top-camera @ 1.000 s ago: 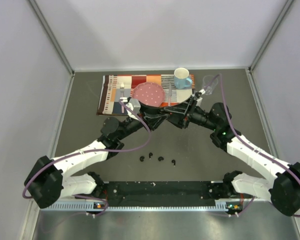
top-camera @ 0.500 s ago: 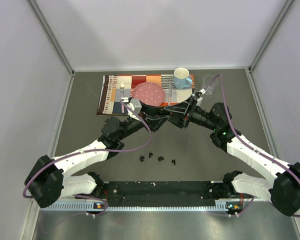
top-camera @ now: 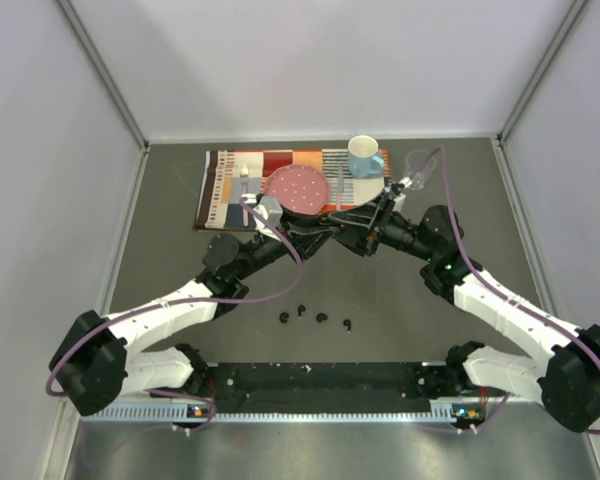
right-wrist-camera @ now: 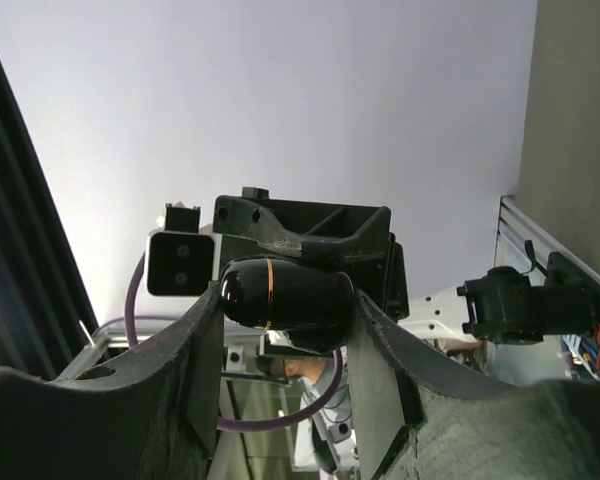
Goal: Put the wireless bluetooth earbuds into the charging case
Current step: Pick up the charging case at the center of the board.
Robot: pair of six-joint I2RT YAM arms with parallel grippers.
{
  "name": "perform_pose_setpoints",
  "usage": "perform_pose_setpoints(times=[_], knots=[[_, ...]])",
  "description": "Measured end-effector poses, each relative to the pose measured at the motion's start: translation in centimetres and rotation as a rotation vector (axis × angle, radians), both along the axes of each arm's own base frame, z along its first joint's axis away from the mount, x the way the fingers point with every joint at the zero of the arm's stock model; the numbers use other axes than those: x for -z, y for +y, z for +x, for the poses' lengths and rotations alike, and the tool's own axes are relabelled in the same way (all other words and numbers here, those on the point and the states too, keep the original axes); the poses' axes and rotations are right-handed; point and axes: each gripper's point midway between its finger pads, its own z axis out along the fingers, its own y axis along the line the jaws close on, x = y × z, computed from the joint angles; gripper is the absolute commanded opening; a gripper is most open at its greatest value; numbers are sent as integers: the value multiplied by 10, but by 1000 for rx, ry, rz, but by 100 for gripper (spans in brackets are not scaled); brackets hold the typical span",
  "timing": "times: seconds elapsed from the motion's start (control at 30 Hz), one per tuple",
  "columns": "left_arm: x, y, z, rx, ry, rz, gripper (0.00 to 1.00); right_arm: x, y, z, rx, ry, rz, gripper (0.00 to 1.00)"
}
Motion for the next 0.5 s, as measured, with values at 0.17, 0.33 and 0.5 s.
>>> perform_pose_setpoints(times=[0.17, 0.33, 0.5], knots=[[1, 0, 0, -2, -5, 3, 0, 4, 0, -1, -2, -34, -30, 89], [11, 9, -3, -28, -39, -1, 0, 23, -2, -2, 1, -93, -181, 96], [31, 28, -9, -86, -36, -22, 0, 17, -16, -8, 35, -267, -326, 97]])
